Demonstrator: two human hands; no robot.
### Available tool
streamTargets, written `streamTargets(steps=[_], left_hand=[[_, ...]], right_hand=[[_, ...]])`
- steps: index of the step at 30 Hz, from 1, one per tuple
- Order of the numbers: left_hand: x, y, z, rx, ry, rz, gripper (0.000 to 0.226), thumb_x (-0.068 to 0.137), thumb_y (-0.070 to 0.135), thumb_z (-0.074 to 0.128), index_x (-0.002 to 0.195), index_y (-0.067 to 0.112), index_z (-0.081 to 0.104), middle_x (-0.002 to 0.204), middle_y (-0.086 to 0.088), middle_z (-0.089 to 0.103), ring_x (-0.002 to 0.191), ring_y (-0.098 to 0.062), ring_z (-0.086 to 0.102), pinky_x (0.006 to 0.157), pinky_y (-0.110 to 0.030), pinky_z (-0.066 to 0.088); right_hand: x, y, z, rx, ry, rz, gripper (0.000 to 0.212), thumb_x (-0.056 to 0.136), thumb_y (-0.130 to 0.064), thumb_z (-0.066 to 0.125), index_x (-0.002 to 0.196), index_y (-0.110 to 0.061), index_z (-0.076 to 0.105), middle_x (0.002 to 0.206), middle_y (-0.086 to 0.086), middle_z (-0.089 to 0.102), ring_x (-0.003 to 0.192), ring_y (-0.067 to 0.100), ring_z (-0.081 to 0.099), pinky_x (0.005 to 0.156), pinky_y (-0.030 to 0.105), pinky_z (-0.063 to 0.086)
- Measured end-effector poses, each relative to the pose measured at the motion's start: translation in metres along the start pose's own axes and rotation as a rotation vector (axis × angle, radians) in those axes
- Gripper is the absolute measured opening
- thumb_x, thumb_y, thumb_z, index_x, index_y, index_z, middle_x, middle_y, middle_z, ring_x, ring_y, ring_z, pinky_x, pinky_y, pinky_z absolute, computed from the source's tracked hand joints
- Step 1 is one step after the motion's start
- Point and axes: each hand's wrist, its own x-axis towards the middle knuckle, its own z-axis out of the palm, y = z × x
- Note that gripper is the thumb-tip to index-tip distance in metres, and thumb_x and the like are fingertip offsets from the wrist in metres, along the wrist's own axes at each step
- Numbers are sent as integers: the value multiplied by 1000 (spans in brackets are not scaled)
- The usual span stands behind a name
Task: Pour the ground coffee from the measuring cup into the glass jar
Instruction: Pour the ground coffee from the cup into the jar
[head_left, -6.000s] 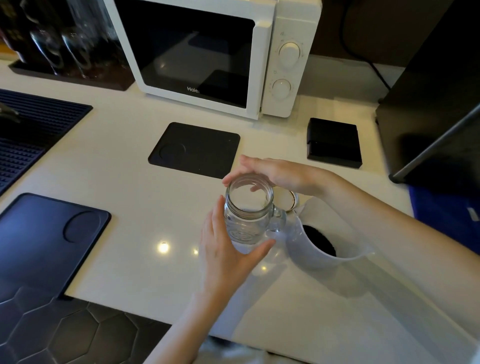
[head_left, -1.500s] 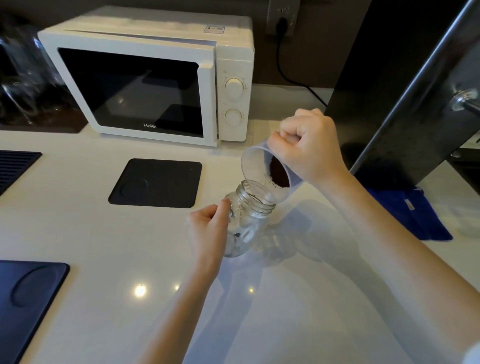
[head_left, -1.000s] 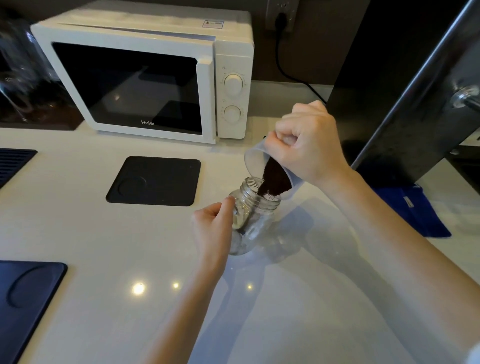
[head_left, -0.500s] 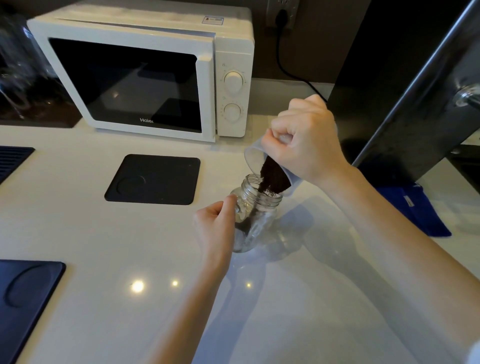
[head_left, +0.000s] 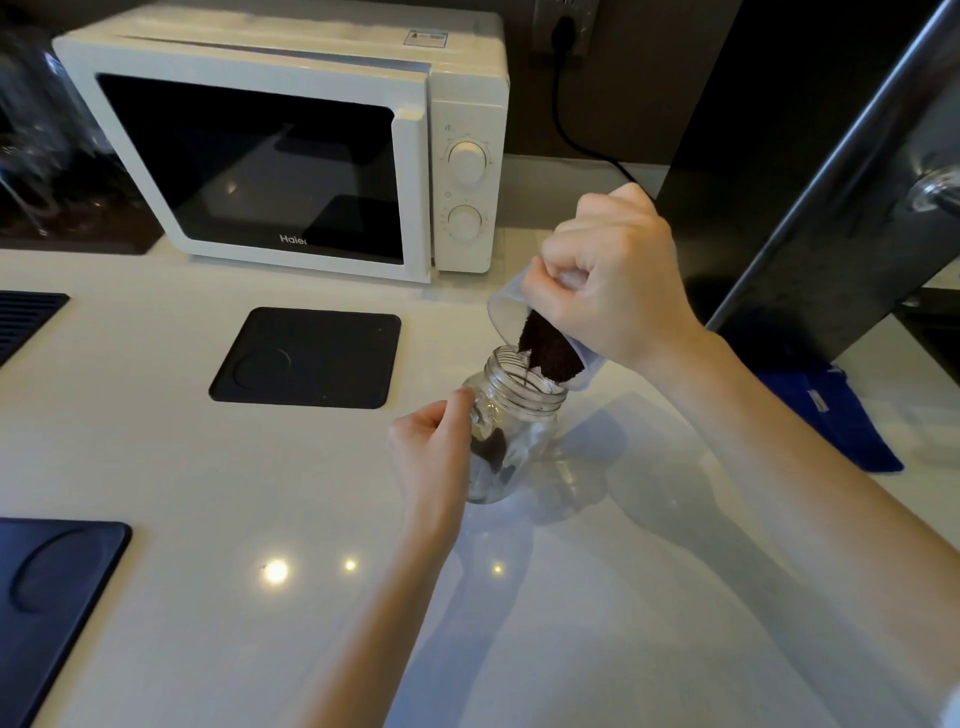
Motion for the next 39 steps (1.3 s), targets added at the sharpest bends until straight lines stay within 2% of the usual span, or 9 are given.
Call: streamTargets(steps=[5,11,22,29,36,39], left_hand=[[-1,2,0,-4,0,5,46,70,30,56,48,3,27,50,-1,19,55,-19,17,50,-33,14],[0,6,1,-21,6,-8,47,68,30,56,50,-5,31,57,-10,22,63,-31,19,57,-42,16],[1,3,3,-52,11,-10,44,67,27,57,48,-3,30,51,-6,20,56,-21,17,54,-38,14],[2,3,4,-60,-3,-24,43,68,28,57,41,14,27,43,7,20,50,-15,17,51,-34,15],[1,2,5,-62,5,-8,45,69,30,58,46,1,32,47,0,23,51,-17,20,50,-33,16],[0,1,5,-56,5,2,47,70,31,58,47,2,30,48,0,22,52,-17,19,52,-34,16]], right_hand=[[1,-1,-2,12,0,-23,44,65,9,59,47,-14,25,42,0,26,48,22,28,54,41,36],[4,-3,-4,2,8,-74,43,64,8,57,48,-16,25,44,-2,25,49,19,26,54,39,35],[6,-3,-7,15,-22,-63,43,68,7,57,48,-15,26,44,-1,27,49,21,29,54,41,35],[9,-1,-9,36,-25,-80,44,67,6,56,48,-16,23,44,-2,25,49,20,27,56,38,31],[10,-1,-10,25,-25,-123,44,68,7,59,50,-17,26,46,-4,28,49,20,30,55,39,36],[10,0,-10,29,-32,-110,45,67,8,60,48,-16,27,45,-3,29,47,22,32,54,42,37]])
